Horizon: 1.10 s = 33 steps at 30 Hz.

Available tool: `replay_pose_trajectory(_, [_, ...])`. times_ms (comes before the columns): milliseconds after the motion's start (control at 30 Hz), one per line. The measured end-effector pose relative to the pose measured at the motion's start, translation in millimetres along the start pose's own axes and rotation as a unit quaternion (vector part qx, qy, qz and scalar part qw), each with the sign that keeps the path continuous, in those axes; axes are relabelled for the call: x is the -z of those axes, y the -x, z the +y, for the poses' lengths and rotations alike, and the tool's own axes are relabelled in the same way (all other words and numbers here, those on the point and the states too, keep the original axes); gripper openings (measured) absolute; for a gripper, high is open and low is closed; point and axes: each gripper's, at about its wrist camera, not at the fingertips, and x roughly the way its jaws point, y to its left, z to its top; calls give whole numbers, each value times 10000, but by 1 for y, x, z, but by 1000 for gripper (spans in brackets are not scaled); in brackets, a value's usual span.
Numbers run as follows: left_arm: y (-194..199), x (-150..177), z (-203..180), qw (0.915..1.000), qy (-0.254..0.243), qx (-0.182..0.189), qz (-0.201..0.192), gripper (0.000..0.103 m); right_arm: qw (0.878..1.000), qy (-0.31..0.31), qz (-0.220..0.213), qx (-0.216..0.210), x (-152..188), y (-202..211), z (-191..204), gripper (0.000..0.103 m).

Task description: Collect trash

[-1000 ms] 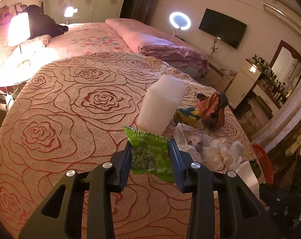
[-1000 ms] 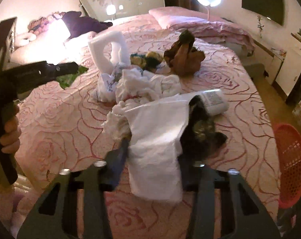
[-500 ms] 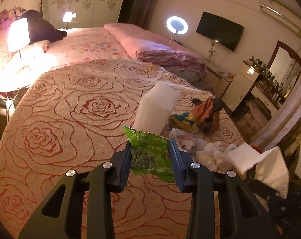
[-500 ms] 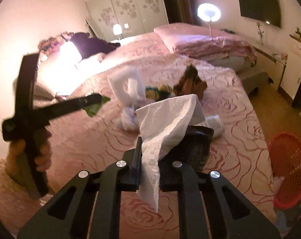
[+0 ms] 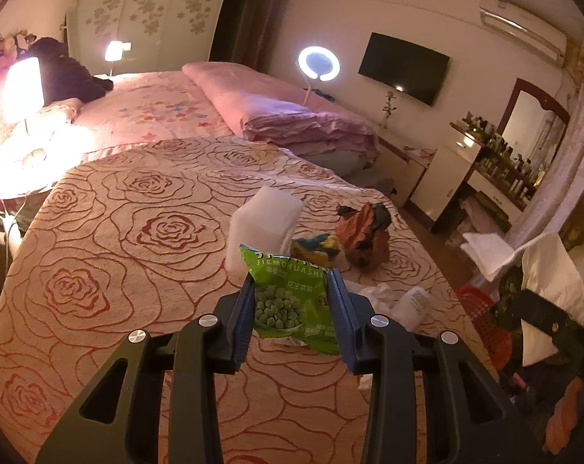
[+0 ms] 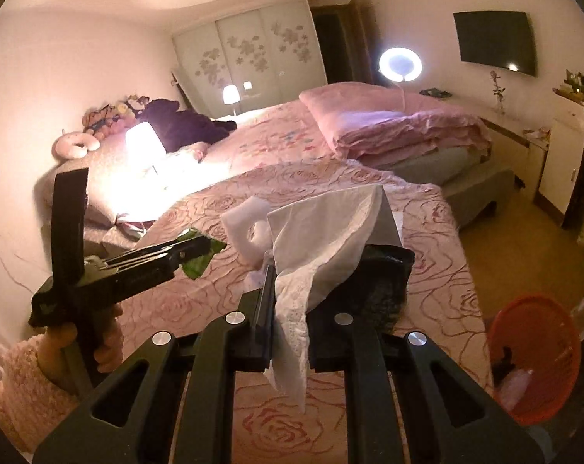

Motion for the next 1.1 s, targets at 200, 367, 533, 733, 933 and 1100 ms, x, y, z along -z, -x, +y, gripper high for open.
replay_pose_trajectory(200, [-3,4,-7,9999,-69,74,51,35,9995,155,252,63,16,-16,1,13])
replay_pose_trajectory(367, [-4,5,-7,9999,-70,63,69,35,9982,146,584,-45,38,-39,-1,13])
replay_pose_trajectory(533, [-9,6,-5,9999,-53,51,145,35,9952,35,940,-257,57,-59,-4,13])
replay_pose_trajectory(733, [-13,7,-1,9998,-24,47,192,35,9925,-5,1159,-402,66,-58,-4,44])
replay_pose_trajectory(933, [-15,9,-1,9997,1,44,231,35,9933,-3,1110,-330,67,-49,-9,67])
replay_pose_trajectory(1100, [-15,9,-1,9997,2,45,234,35,9932,-38,1122,-313,69,-40,-16,67])
